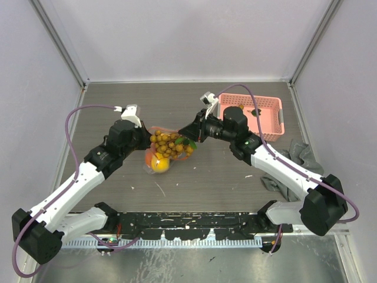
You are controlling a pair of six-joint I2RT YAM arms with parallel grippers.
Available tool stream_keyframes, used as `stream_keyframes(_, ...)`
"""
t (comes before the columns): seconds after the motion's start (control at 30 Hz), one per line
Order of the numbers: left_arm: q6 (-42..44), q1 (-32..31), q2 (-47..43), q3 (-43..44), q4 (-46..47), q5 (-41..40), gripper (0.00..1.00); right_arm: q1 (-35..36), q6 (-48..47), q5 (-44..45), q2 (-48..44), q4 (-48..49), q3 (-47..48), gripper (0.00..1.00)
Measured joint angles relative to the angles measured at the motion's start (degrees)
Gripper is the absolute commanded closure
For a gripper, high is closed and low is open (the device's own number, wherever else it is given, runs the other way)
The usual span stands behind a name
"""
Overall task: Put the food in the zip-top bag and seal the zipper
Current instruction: Place the fake fruit in the zipper food storage bag.
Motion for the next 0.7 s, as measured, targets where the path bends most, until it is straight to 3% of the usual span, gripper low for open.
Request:
stream_keyframes(0.43, -0.1, 0.0, 0.0, 0.0, 0.0, 0.9, 1.0, 2.4, -10.5, 2.3, 3.2, -13.5, 8.0, 1.0)
stream_keyframes(0.7, -0.1, 0.2, 0.0, 0.0, -0.1, 1.5, 1.0, 7.3, -13.2, 10.4, 9.0, -20.0, 14.4, 1.0)
